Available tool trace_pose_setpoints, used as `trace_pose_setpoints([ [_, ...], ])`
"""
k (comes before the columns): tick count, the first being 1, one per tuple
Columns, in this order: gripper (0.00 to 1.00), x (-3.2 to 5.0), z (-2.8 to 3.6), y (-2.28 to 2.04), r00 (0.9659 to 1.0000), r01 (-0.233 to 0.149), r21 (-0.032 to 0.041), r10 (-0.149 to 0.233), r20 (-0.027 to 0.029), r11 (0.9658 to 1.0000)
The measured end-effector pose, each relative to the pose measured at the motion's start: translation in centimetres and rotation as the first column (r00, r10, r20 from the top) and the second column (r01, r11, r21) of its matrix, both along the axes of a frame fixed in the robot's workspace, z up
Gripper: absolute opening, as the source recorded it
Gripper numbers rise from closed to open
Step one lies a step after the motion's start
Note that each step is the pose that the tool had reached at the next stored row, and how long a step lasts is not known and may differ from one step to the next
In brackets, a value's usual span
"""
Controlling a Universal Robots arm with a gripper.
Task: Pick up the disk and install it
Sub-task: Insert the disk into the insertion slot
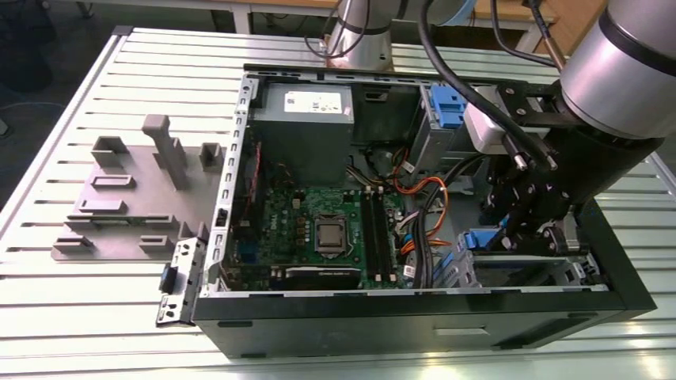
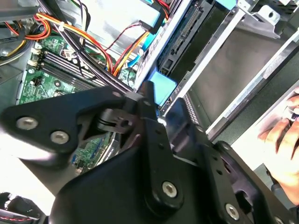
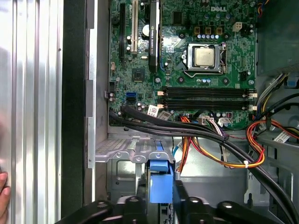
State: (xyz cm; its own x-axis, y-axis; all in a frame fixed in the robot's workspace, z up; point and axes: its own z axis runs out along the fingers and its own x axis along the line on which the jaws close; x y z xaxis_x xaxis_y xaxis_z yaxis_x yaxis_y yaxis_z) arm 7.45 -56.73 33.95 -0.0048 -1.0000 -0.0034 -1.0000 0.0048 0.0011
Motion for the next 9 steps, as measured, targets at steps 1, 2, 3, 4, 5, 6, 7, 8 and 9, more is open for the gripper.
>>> trace_pose_setpoints([
  [1, 0.36, 0.00, 0.00, 0.00, 1.0000, 0.000, 0.0000, 0.000, 0.0000, 1.0000],
  [2, 0.30, 0.00, 0.00, 0.00, 1.0000, 0.000, 0.0000, 0.000, 0.0000, 1.0000],
  [3, 0.30, 0.00, -0.01, 0.00, 1.0000, 0.000, 0.0000, 0.000, 0.0000, 1.0000],
  [4, 0.24, 0.00, -0.01, 0.00, 1.0000, 0.000, 0.0000, 0.000, 0.0000, 1.0000],
  [5, 0.18, 0.00, -0.01, 0.00, 1.0000, 0.000, 0.0000, 0.000, 0.0000, 1.0000],
  [6, 0.12, 0.00, -0.01, 0.00, 1.0000, 0.000, 0.0000, 0.000, 0.0000, 1.0000],
  [7, 0.12, 0.00, -0.01, 0.00, 1.0000, 0.000, 0.0001, 0.000, 0.0000, 1.0000],
  [8, 0.11, 0.00, -0.01, 0.00, 1.0000, 0.000, 0.0001, 0.000, 0.0000, 1.0000],
  [9, 0.11, 0.00, -0.01, 0.00, 1.0000, 0.000, 0.0001, 0.000, 0.0000, 1.0000],
])
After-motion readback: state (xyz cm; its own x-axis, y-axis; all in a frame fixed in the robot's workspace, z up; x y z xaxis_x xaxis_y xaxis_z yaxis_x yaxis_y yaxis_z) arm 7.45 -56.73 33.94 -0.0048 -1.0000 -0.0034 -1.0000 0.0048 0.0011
